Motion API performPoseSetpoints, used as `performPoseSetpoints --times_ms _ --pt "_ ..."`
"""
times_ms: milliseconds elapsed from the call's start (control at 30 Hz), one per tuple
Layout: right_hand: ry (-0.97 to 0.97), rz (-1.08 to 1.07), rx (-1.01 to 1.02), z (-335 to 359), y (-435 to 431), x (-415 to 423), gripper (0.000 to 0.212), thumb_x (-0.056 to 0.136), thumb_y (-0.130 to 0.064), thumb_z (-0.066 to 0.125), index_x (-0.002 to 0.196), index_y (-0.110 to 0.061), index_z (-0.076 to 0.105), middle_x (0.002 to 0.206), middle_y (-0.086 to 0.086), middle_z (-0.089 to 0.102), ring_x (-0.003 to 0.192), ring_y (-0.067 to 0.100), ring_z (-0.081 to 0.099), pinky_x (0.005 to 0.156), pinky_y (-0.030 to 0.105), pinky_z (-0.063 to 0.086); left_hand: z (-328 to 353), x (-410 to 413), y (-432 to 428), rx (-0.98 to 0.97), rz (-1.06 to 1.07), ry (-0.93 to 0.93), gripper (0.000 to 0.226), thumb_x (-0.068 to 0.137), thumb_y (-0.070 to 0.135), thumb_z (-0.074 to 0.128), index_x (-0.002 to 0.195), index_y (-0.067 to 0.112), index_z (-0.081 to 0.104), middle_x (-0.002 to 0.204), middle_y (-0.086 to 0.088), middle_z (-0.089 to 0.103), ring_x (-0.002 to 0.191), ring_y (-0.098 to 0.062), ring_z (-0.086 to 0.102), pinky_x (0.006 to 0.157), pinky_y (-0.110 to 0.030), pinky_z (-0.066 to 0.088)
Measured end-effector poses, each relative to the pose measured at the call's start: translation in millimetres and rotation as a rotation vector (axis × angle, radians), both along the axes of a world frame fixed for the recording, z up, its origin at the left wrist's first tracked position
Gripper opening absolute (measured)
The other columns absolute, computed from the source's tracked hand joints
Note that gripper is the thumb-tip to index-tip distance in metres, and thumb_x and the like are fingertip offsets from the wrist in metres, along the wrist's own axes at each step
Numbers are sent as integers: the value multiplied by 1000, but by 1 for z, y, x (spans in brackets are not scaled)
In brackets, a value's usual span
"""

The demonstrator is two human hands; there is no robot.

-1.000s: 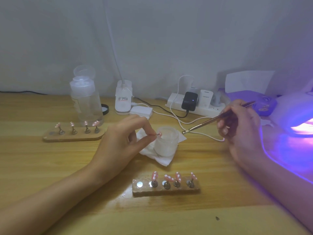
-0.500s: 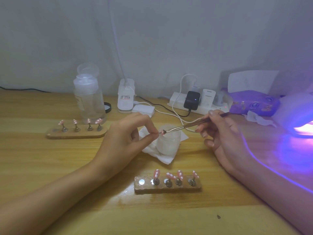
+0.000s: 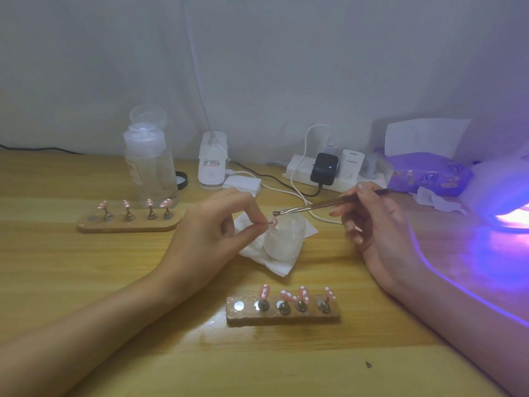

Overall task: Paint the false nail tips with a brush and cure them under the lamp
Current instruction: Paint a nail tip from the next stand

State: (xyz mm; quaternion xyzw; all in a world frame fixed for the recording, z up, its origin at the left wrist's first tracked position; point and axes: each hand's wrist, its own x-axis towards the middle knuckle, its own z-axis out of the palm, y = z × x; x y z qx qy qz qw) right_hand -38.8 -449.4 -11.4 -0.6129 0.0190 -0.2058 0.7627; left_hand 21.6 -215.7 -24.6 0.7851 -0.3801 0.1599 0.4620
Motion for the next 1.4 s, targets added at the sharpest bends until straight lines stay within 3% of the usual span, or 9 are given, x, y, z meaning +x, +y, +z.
performPoseSetpoints --times_ms 233,367,467,567,733,900,1033,1233,1400 --pt "25 -32 -3 -1 1 1 26 100 -26 51 77 -19 60 65 6 69 49 7 50 43 16 36 -1 0 0 -26 -17 19 10 84 26 73 78 26 64 85 7 62 52 -12 45 55 -16 36" --pt "-30 20 -12 0 1 0 20 88 -38 56 77 -23 62 68 5 70 49 8 50 43 16 36 -1 0 -1 -25 -12 20 9 83 29 71 78 25 64 83 7 63 51 -13 45 55 -18 35" --pt "6 9 -39 -1 2 0 25 97 -31 53 76 -22 63 69 6 71 50 8 51 43 17 36 -1 0 -1 -28 -17 29 9 83 29 71 78 25 65 82 7 62 50 -13 44 54 -17 34" --pt "5 -33 -13 -1 1 0 26 101 -23 49 78 -18 59 66 6 70 48 7 50 43 16 35 0 -1 -1 -29 -14 40 10 83 28 71 76 24 64 78 9 61 49 -12 43 54 -15 33" --pt "-48 10 -48 1 3 -2 24 93 -33 53 73 -25 64 67 5 70 48 8 50 43 17 35 0 -2 -1 -15 -15 51 17 86 15 76 76 21 63 65 22 54 47 -8 39 52 -12 30" --pt "-15 -51 -18 0 0 -1 23 100 -22 48 79 -15 56 62 5 67 47 7 48 41 16 32 1 -3 -2 -14 -10 36 20 86 13 76 74 21 61 61 27 52 45 -6 36 50 -10 28" --pt "-93 4 -36 2 3 -1 20 93 -31 52 77 -21 59 64 5 69 46 7 49 41 15 34 2 -3 -2 -13 -15 35 20 86 14 76 74 20 62 59 27 51 45 -6 35 50 -10 27" --pt "-26 -58 -52 -1 -1 -2 26 103 -22 46 79 -18 57 63 4 67 45 7 46 39 15 31 2 -3 -1 -16 -27 48 19 87 15 76 74 20 62 58 27 52 45 -5 35 50 -11 27" --pt "-96 -1 -63 0 1 0 31 101 -27 48 73 -27 62 67 4 70 45 6 47 39 13 30 2 -3 -1 -14 -35 57 17 87 15 75 75 20 64 59 26 53 46 -6 36 50 -11 27"
